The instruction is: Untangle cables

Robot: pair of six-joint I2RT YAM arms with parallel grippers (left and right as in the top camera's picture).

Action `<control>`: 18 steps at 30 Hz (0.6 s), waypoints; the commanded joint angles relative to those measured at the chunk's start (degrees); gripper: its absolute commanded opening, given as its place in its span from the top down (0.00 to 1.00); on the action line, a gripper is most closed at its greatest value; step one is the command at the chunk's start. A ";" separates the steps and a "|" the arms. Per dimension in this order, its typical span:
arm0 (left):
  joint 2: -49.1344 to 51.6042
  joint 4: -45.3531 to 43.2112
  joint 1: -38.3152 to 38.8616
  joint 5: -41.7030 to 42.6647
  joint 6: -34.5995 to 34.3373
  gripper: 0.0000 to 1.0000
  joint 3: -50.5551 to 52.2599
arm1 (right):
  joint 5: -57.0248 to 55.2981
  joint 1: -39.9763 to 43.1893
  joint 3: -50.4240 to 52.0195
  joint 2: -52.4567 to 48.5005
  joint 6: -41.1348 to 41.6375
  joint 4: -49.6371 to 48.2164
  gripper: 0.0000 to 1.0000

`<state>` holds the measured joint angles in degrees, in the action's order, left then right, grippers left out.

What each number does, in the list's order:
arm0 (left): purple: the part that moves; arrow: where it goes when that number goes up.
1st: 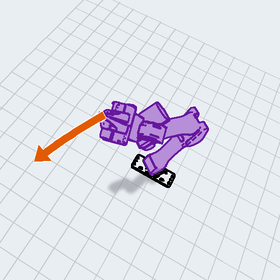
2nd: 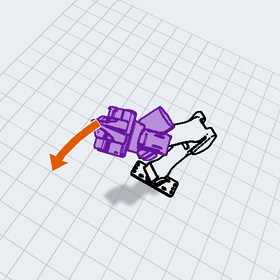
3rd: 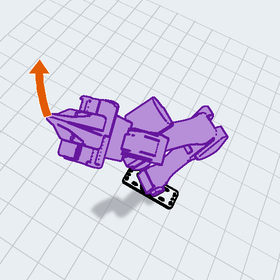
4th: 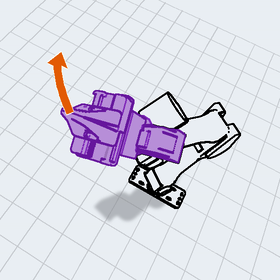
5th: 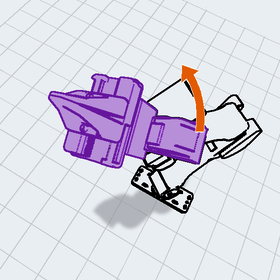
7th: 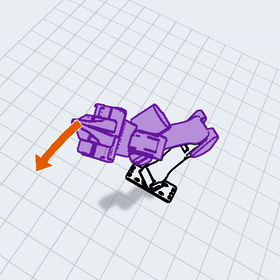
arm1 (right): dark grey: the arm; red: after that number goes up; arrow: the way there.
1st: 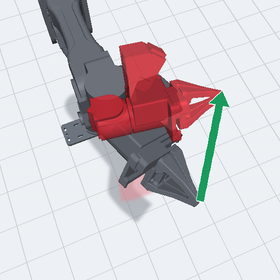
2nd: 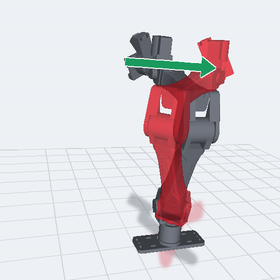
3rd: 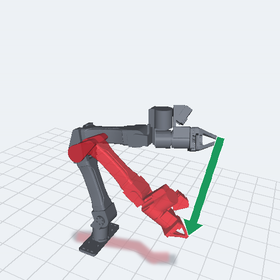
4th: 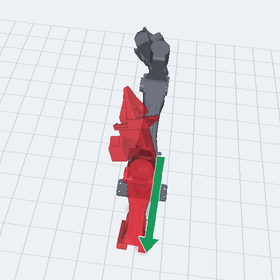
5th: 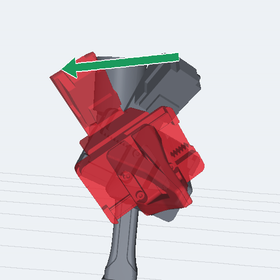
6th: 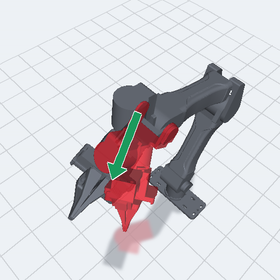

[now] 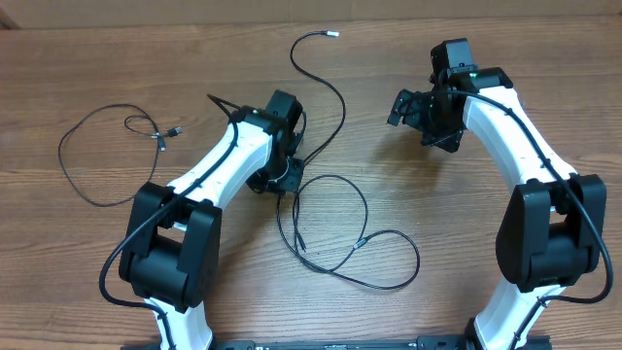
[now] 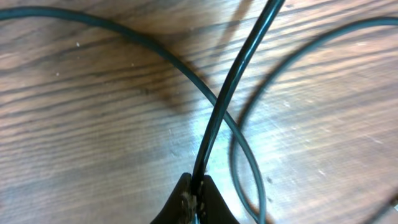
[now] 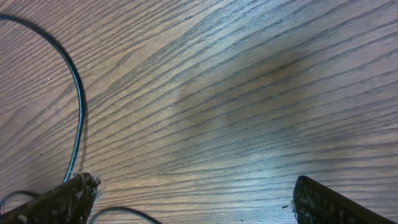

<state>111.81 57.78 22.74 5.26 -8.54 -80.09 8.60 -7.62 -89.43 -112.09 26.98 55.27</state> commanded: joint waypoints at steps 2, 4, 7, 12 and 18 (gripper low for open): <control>0.57 6.08 -0.33 2.27 0.59 0.96 -7.91 | -0.15 -0.13 0.11 0.20 -0.02 -0.15 0.00; 0.57 8.66 -0.33 2.27 0.09 0.96 -10.84 | -0.15 -0.13 0.11 0.20 -0.02 -0.15 0.00; 0.57 12.83 -0.33 2.36 -2.82 0.96 -16.15 | -0.15 -0.13 0.11 0.20 -0.02 -0.15 0.00; 0.57 11.10 -0.33 18.18 -5.22 0.96 -19.71 | -0.15 -0.13 0.13 0.20 -0.02 -0.15 0.00; 0.59 9.62 1.92 25.20 -5.20 0.80 -18.99 | -0.15 -0.13 0.11 0.20 -0.02 -0.15 0.00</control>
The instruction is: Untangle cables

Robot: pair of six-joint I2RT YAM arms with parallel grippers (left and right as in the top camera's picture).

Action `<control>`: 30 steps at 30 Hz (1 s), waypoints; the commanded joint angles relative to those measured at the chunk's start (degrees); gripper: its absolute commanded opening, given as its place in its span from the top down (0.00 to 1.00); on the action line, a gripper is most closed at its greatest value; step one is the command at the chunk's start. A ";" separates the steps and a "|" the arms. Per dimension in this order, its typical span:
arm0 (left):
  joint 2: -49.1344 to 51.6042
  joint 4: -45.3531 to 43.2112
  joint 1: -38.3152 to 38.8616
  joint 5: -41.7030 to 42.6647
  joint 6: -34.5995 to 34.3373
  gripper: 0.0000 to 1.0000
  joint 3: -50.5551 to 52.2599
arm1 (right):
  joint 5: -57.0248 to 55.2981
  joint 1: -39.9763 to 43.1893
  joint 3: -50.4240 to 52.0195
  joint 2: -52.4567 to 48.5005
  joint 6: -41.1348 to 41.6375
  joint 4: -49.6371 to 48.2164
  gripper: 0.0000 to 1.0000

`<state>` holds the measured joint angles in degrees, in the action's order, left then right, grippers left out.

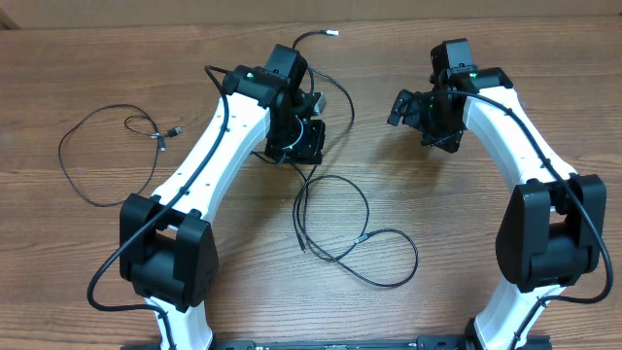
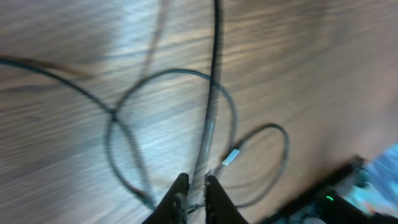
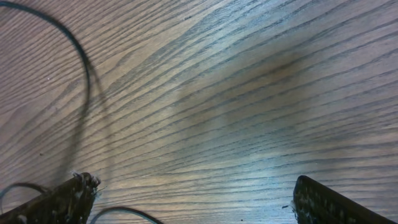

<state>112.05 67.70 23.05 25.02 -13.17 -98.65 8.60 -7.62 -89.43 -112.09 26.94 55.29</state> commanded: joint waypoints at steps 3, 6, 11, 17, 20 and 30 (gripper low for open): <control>0.35 -0.28 3.69 -2.16 -0.61 0.72 -0.44 | -0.15 -0.13 0.13 0.20 0.02 -0.17 0.00; 0.35 0.39 5.09 -9.70 -1.62 0.61 -0.24 | -0.15 -0.13 0.11 0.20 0.02 -0.17 0.00; 0.35 -0.11 6.21 -16.46 -10.08 0.47 3.04 | -0.17 -0.13 0.11 0.20 0.02 -0.17 0.00; 0.35 -4.72 6.38 -21.00 -14.53 0.48 13.70 | -0.15 -0.13 0.11 0.20 0.02 -0.17 0.00; 0.35 -7.98 6.38 -20.98 -14.82 0.48 18.18 | -0.15 -0.13 0.13 0.20 0.02 -0.17 0.00; 0.35 -18.01 6.40 -20.48 -20.61 0.51 25.33 | -0.15 -0.13 0.11 0.20 0.02 -0.17 0.00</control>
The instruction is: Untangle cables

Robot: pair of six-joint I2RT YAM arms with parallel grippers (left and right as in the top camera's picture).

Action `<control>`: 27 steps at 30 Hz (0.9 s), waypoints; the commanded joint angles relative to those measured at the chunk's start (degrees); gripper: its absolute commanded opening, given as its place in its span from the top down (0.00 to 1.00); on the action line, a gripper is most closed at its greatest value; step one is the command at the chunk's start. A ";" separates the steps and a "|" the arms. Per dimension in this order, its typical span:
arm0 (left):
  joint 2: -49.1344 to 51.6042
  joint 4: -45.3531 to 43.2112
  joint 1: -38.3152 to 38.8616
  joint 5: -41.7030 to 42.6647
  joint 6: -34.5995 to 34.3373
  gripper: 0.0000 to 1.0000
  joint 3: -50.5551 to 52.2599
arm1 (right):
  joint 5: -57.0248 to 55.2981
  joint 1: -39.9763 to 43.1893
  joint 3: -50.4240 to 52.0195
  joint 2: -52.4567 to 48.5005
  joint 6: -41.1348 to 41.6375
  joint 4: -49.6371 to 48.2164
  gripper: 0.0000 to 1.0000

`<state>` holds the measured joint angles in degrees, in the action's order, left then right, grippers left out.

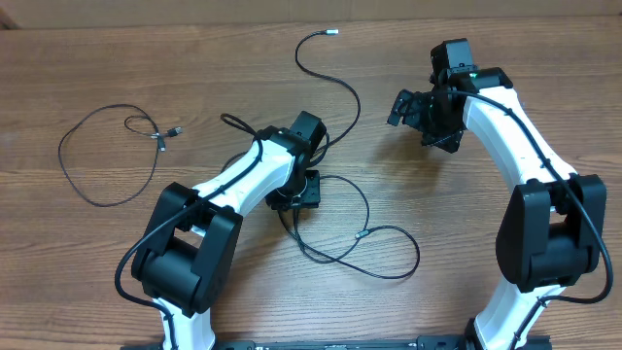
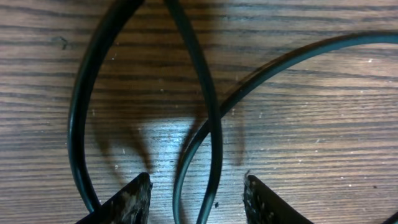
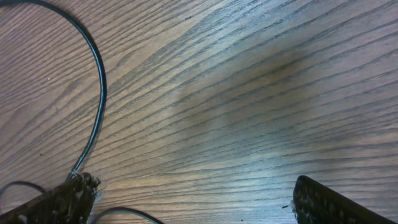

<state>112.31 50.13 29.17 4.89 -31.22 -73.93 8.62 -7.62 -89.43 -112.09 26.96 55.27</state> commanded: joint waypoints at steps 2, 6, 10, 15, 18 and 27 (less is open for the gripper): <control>0.09 -0.92 0.28 -0.37 -2.69 0.50 0.61 | -0.20 -0.13 0.11 0.20 0.00 -0.15 0.00; 0.09 -2.27 0.28 -0.39 -2.67 0.52 0.61 | -0.17 -0.13 0.11 0.20 -0.02 -0.15 0.00; 0.09 -6.36 0.28 -0.42 -2.67 0.54 0.61 | -0.17 -0.13 0.11 0.20 0.00 -0.15 0.00; 0.09 -8.59 0.35 0.09 -4.09 0.66 0.61 | -0.20 -0.13 0.11 0.20 0.00 -0.15 0.00; 0.09 -8.39 0.72 1.70 -4.17 0.71 0.61 | -0.17 -0.13 0.11 0.20 0.00 -0.15 0.00; 0.09 -8.13 1.66 3.74 -4.17 0.69 0.61 | -0.17 -0.13 0.11 0.20 0.00 -0.15 0.00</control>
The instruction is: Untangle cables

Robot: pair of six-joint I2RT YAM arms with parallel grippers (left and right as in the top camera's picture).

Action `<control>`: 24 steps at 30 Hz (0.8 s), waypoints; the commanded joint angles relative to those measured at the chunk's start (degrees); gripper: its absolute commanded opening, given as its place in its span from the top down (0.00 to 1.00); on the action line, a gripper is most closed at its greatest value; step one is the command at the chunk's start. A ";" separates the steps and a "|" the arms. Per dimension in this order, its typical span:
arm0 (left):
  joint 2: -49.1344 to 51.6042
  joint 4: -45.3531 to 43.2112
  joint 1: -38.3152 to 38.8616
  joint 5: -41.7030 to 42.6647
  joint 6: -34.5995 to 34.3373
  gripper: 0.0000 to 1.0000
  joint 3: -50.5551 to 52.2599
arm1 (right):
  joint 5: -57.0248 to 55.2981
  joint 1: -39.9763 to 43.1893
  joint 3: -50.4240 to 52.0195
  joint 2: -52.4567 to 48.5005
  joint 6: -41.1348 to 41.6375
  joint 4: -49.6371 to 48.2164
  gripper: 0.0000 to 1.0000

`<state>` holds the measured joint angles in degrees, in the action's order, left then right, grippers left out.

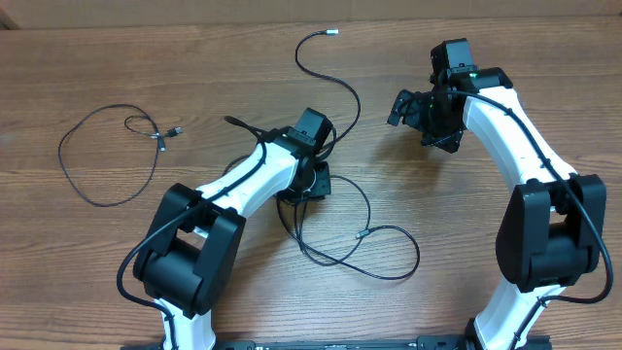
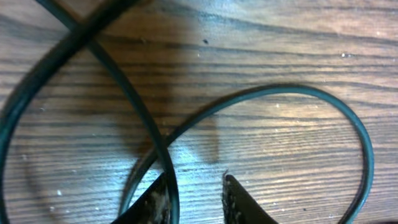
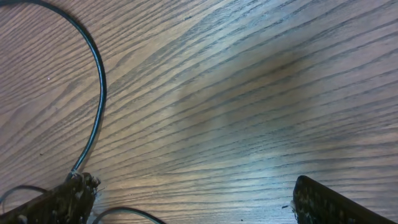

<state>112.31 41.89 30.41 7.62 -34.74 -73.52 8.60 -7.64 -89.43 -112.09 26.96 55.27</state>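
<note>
A long black cable, its silver plug (image 1: 333,32) at the far middle, runs down the table into loose crossing loops (image 1: 417,258) near the centre. My left gripper (image 1: 309,182) sits low over those crossings. In the left wrist view its jaws (image 2: 196,200) stand a small gap apart, and a thin strand (image 2: 130,99) runs down along the inside of the left finger; a second strand (image 2: 280,88) arcs just beyond the tips. My right gripper (image 1: 413,115) hovers at the far right, wide open (image 3: 193,205) over bare wood.
A second, separate black cable (image 1: 160,139) lies in a loop at the far left of the table. The wooden table (image 1: 505,58) reaches a pale wall edge at the back. A cable strand (image 3: 99,93) curves past my right gripper's left finger.
My left gripper has shifted slightly towards the far right over the crossing, and its jaws have narrowed with a strand against the left finger. The right arm has not moved.
My left gripper was shut on the long cable low at the table's middle. Then it held that cable further back. Later it was open over the central loops with the cable let go. Now its jaws are narrower around one strand. The right gripper stayed open throughout.
</note>
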 commanded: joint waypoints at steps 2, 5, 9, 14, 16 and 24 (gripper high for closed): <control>0.09 0.42 0.42 1.01 -0.66 0.73 0.20 | -0.15 -0.11 0.11 0.20 0.00 -0.15 0.00; 0.09 1.25 0.42 0.96 -0.61 0.71 0.20 | -0.15 -0.11 0.11 0.20 0.00 -0.15 0.00; 0.09 1.40 0.35 0.74 -0.59 0.60 0.20 | -0.15 -0.11 0.11 0.20 0.00 -0.15 0.00; 0.09 1.42 0.37 0.76 -0.61 0.37 0.20 | -0.15 -0.11 0.13 0.20 0.00 -0.15 0.00; 0.09 1.40 0.37 0.76 -0.61 0.23 0.20 | -0.15 -0.11 0.13 0.20 0.00 -0.15 0.00; 0.09 1.44 0.39 1.05 -0.63 0.96 0.20 | -0.15 -0.11 0.11 0.20 0.00 -0.15 0.00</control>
<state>112.31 43.07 30.57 8.51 -35.68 -73.52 8.60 -7.62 -89.43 -112.09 26.98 55.29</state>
